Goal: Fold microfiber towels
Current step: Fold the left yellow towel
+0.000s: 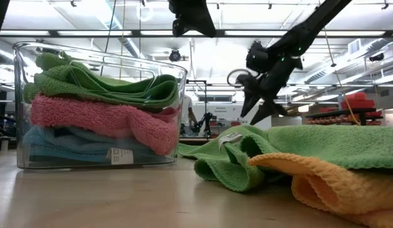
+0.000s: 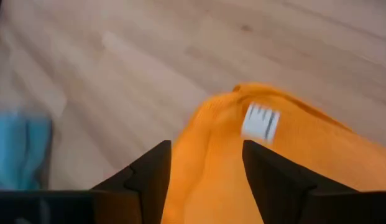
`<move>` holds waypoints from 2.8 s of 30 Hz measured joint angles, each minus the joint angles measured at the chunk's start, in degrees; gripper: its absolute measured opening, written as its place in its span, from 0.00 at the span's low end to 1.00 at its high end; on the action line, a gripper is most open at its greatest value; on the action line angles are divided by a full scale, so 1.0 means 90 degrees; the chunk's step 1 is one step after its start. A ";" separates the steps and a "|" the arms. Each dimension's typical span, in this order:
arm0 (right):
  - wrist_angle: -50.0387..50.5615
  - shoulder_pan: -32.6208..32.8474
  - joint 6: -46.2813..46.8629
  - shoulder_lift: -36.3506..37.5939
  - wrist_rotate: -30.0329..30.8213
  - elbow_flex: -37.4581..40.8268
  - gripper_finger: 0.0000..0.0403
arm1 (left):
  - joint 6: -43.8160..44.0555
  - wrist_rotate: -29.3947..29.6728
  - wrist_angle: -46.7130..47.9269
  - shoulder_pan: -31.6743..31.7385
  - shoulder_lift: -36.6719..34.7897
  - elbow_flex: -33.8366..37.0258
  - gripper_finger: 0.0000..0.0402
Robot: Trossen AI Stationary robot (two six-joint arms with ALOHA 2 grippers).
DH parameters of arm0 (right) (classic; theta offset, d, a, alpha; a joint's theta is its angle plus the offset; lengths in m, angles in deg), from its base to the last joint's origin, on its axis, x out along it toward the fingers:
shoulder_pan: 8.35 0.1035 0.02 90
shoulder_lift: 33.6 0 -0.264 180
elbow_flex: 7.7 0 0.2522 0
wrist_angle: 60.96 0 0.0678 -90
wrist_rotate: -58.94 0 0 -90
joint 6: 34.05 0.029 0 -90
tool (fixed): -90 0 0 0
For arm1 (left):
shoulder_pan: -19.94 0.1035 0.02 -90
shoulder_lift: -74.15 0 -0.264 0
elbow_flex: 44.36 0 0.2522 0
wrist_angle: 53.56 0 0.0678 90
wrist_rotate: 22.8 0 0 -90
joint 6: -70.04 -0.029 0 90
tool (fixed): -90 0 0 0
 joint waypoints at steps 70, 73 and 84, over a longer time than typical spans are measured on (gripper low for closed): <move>-0.0668 0.2701 -0.1761 0.0766 0.1855 0.0809 0.01 | 0.0215 -0.0001 -0.0078 0.0035 0.0056 0.0000 0.03; -0.0964 0.2711 -0.1760 0.0617 0.1848 0.0811 0.01 | 0.0222 -0.0001 -0.0080 -0.0005 0.0056 -0.0002 0.05; -0.1330 0.2707 -0.2049 -0.0320 0.2013 0.0811 0.03 | 0.0390 -0.0001 -0.0017 -0.0070 0.0056 -0.0002 0.03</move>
